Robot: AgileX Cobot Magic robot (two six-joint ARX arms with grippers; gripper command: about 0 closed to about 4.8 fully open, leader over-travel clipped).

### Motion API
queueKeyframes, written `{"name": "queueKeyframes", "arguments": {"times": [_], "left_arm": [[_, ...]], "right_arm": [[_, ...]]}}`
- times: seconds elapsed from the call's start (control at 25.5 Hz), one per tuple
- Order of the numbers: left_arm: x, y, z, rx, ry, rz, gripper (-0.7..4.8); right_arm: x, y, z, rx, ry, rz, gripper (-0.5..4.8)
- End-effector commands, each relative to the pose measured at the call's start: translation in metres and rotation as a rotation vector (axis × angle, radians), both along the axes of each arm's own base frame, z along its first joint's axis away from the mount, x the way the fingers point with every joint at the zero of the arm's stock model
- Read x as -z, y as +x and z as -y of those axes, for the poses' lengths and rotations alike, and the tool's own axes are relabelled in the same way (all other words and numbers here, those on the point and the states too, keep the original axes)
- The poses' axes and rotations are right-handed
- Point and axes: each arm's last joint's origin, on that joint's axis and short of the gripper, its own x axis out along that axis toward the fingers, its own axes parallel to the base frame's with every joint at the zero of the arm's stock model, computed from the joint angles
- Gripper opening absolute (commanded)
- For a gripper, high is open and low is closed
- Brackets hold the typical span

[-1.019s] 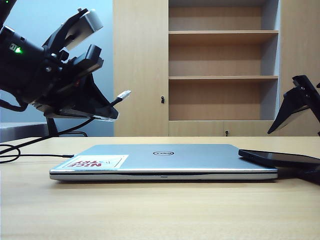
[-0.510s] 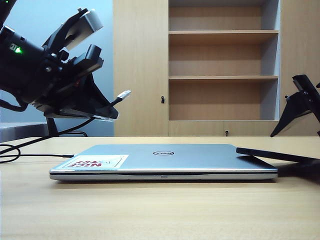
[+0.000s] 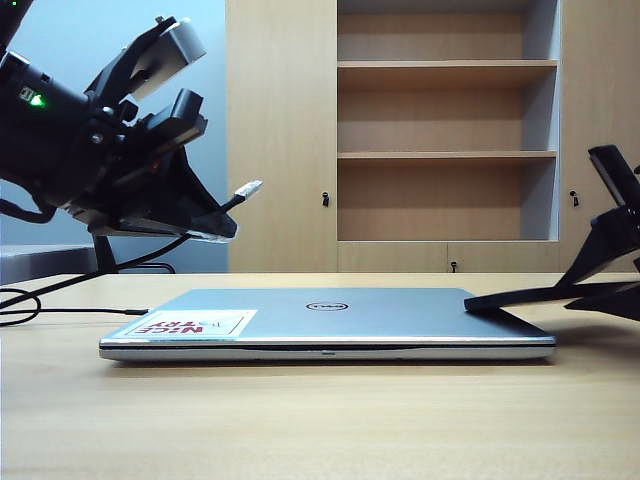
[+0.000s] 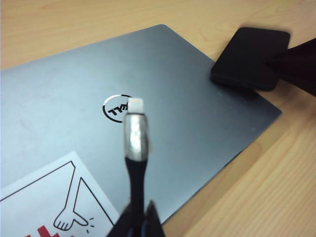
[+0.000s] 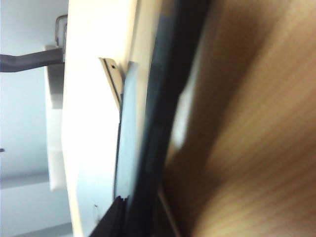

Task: Pick up the charging cable and the phone, plug the charging cable into the charging port on the phone, and finally place them back on the table.

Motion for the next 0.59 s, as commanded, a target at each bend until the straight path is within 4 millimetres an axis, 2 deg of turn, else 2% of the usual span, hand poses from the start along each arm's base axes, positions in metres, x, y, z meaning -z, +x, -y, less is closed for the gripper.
{"name": "queueKeyframes", "arguments": {"times": [0.04, 0.2, 0.59], "left_arm": [[-0.002, 0.0, 0.0, 0.002, -0.005, 0.01, -0.06], [-0.002, 0.0, 0.0, 0.002, -0.005, 0.011, -0.06], [-0.002, 0.0, 0.0, 0.002, -0.005, 0.01, -0.06]], "right_arm": [[0.013, -0.008, 0.002, -0.011, -0.087, -0.096, -0.06], [0.01, -0.006, 0.001, -0.04, -0.117, -0.053, -0.06], [-0.02, 0.008, -0.004, -0.2, -0.186, 0.177, -0.06]]}}
